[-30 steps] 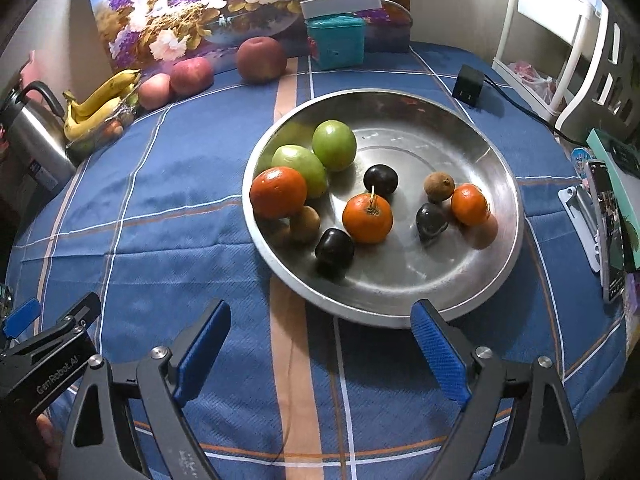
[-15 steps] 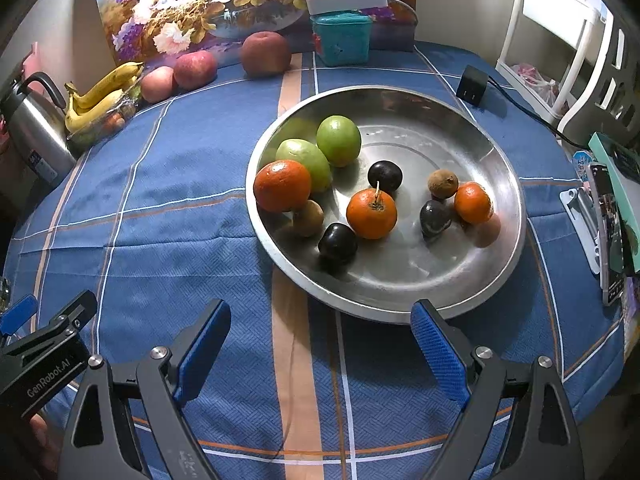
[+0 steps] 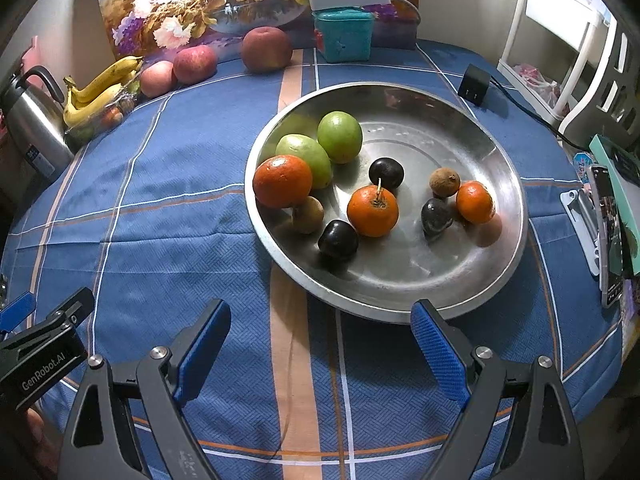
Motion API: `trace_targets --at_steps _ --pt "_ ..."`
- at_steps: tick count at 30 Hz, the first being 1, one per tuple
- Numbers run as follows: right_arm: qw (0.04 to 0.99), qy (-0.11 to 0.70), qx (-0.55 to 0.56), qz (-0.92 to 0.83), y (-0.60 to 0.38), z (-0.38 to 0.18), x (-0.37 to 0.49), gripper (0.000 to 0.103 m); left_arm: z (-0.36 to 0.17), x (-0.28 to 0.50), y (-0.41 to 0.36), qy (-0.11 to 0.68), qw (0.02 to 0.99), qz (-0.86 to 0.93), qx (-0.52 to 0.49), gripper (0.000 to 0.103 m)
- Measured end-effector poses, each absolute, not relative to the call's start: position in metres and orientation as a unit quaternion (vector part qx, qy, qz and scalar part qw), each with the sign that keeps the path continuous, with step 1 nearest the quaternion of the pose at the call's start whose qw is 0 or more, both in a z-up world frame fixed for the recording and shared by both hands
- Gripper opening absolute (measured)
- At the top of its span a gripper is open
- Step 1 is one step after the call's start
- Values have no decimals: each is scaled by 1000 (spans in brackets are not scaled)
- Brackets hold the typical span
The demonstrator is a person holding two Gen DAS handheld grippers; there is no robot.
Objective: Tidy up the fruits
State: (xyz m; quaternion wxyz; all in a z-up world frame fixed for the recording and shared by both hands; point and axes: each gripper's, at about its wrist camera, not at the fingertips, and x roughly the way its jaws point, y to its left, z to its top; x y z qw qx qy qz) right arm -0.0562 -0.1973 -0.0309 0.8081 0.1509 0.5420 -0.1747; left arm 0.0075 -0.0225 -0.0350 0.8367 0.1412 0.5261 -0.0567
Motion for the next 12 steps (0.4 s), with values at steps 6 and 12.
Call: trace_targets --at_steps 6,12 --pt "808 542 150 -174 -198 -31 -56 92 -35 8 -22 528 836 -56 140 93" --pt "808 542 150 -174 -198 -31 -57 92 -30 5 -22 518 843 -69 129 93"
